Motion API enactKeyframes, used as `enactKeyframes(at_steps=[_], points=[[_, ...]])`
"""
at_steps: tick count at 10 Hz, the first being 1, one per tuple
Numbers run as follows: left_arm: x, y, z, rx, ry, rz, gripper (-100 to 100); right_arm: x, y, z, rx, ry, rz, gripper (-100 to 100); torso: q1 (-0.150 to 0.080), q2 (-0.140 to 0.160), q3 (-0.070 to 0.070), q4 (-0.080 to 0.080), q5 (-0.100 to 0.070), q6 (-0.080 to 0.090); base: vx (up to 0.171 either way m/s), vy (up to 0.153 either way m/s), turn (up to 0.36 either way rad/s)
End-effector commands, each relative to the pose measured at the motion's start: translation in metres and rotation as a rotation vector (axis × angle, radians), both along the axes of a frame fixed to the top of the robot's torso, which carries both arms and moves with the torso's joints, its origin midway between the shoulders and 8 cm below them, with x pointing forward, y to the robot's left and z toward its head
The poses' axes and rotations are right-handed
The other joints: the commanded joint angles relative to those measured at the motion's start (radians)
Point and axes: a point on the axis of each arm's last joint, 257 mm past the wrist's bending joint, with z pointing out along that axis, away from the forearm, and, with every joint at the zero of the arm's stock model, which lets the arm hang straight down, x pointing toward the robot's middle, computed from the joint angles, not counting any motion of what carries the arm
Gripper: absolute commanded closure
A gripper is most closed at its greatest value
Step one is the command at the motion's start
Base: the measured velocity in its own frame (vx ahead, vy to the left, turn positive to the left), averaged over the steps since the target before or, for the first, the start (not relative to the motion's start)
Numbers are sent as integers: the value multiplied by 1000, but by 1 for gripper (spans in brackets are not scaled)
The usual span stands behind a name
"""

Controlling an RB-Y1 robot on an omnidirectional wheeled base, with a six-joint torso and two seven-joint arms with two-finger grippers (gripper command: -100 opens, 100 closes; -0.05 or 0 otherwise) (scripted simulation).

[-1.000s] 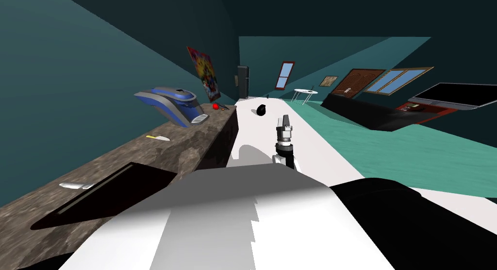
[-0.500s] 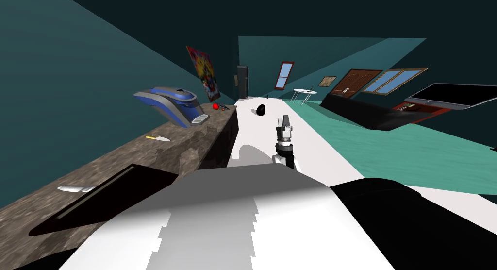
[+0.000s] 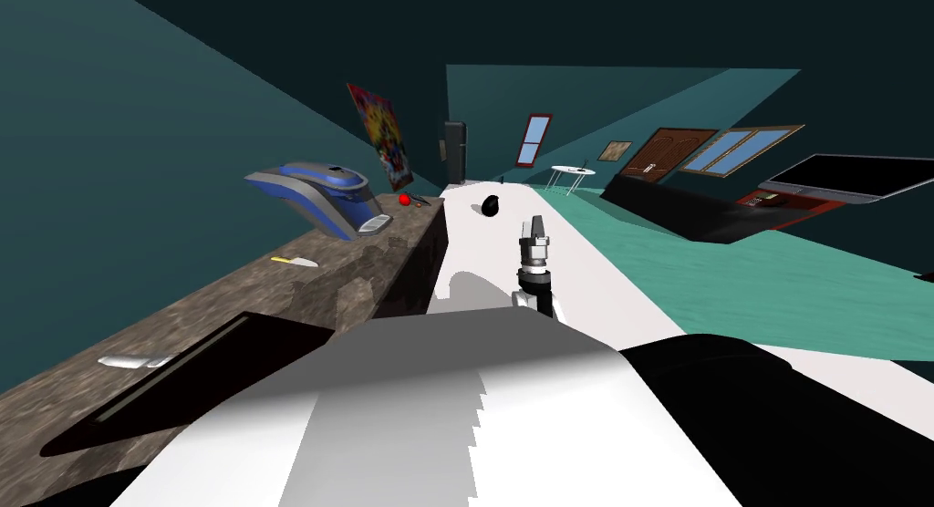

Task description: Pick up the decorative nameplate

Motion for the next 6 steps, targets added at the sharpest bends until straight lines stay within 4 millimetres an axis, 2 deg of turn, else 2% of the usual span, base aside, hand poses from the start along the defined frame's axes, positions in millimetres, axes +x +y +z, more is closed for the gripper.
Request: enactKeyframes(at_steps=[1,2,3,4,5,6], points=[[0,0,0,0,0,0,100,0,0,0,0,0,0,0,0,0,0,0,0,0,0,0,0],[0,0,0,0,0,-1,0,0,0,0,0,0,0,0,0,0,0,0,0,0,0,0,0],[-2,0,9,-5,3,4,100,0,0,0,0,0,0,0,0,0,0,0,0,0,-13,-37,31],[-2,1,14,-6,4,3,100,0,0,0,0,0,0,0,-2,1,0,0,-1,-1,-20,-63,29],[-1,1,12,-4,4,1,100,0,0,0,0,0,0,0,-5,1,1,0,-1,-1,-9,-29,9],[-1,1,13,-4,3,1,0,0,0,0,0,0,0,0,-3,1,1,0,0,-1,-2,-6,2]])
